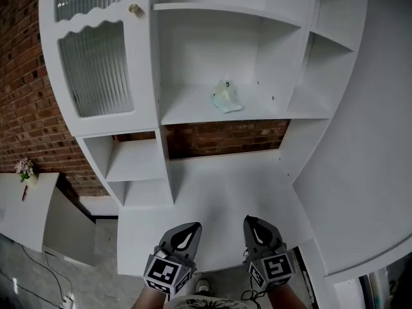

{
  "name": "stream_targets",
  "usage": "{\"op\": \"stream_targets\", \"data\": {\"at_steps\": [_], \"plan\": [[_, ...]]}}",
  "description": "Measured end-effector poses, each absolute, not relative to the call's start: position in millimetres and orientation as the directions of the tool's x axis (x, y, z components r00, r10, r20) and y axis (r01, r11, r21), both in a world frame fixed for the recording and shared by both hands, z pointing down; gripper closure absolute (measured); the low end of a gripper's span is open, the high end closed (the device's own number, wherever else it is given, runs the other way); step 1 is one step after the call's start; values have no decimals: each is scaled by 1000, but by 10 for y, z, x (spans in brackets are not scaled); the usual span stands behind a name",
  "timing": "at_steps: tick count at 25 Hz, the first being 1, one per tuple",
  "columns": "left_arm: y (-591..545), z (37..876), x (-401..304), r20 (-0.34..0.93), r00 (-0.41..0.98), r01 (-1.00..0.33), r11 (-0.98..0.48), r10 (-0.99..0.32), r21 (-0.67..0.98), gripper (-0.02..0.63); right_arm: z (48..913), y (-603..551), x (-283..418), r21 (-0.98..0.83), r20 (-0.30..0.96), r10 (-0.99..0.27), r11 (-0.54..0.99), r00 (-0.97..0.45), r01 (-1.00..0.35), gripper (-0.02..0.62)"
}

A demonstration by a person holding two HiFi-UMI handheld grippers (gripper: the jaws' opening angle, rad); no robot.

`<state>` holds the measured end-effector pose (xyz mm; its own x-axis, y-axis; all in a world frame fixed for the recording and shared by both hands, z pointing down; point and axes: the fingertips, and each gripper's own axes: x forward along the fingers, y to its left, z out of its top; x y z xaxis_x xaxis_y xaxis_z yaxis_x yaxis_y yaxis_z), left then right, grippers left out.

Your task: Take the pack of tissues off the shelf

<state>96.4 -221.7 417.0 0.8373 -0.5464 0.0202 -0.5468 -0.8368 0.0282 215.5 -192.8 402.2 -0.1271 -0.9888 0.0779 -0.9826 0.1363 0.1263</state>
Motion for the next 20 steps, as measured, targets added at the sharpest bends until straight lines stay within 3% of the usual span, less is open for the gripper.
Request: {"op": "stream_targets", "data": {"at_steps": [9,20], "plan": [[-2889,3882,813,38,756,-653,-756,-654,-35,592,3755,-2833,2216,137,19,-980,200,-199,-970,589],[-3270,3467,742,-81,615,-789,-613,-785,-50,592,3030,-3536,2454,182,-73,-969,219,-235,-959,589]]}}
